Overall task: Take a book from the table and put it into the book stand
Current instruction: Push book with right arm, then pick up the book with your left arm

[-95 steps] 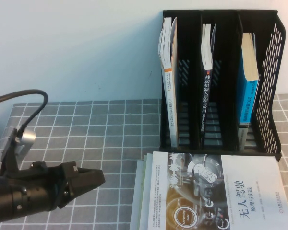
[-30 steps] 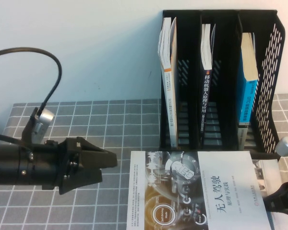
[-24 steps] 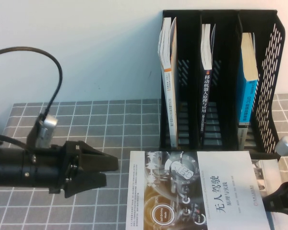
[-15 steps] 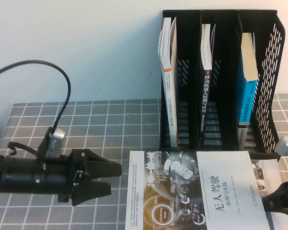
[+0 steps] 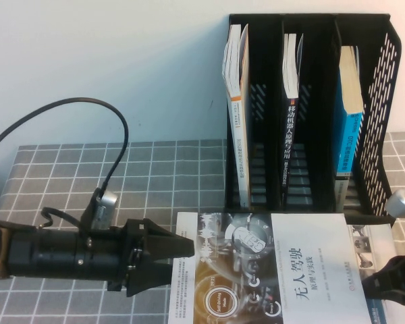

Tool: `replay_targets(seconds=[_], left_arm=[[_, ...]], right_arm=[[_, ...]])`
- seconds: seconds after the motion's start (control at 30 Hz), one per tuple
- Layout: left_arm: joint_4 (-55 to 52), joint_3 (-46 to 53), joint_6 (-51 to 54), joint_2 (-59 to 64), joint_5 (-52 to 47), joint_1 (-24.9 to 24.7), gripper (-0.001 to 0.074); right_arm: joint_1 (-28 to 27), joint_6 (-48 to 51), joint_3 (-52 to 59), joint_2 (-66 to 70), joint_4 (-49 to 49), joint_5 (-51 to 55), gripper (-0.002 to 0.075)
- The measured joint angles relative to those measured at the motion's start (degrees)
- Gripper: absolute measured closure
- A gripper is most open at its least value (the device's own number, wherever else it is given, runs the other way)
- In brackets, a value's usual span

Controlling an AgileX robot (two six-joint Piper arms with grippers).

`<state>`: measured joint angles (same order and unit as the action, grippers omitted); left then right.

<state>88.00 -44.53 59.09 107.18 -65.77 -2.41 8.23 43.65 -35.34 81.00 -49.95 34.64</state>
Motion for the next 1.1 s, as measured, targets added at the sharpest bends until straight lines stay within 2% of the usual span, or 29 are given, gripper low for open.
replay_targets(seconds=[0.27, 0.47, 0.6, 0.73, 1.1], left_arm=[[1.05, 0.00, 0.38, 0.36, 0.00, -0.89, 0.0150], [1.05, 0.00, 0.85, 0.36, 0.00, -0.89, 0.0153], [0.85, 0.00, 1.18, 0.36, 0.00, -0.89, 0.0177], [0.64, 0.00, 1.18, 0.36, 0.00, -0.75, 0.0204], [-2.58, 0.00, -0.47, 0.36, 0.00, 4.98, 0.0213]], right_arm=[[0.12, 0.84, 0.11, 0.36, -2.83, 1.08, 0.0729], [2.32, 1.74, 0.31, 0.36, -4.26, 0.44, 0.0728], [5.11, 2.28, 0.36, 0.36, -5.44, -1.63, 0.0728], [5.61, 2.27, 0.36, 0.36, -5.55, -3.21, 0.0728], [5.74, 2.40, 0.36, 0.36, -5.79, -4.25, 0.0728]])
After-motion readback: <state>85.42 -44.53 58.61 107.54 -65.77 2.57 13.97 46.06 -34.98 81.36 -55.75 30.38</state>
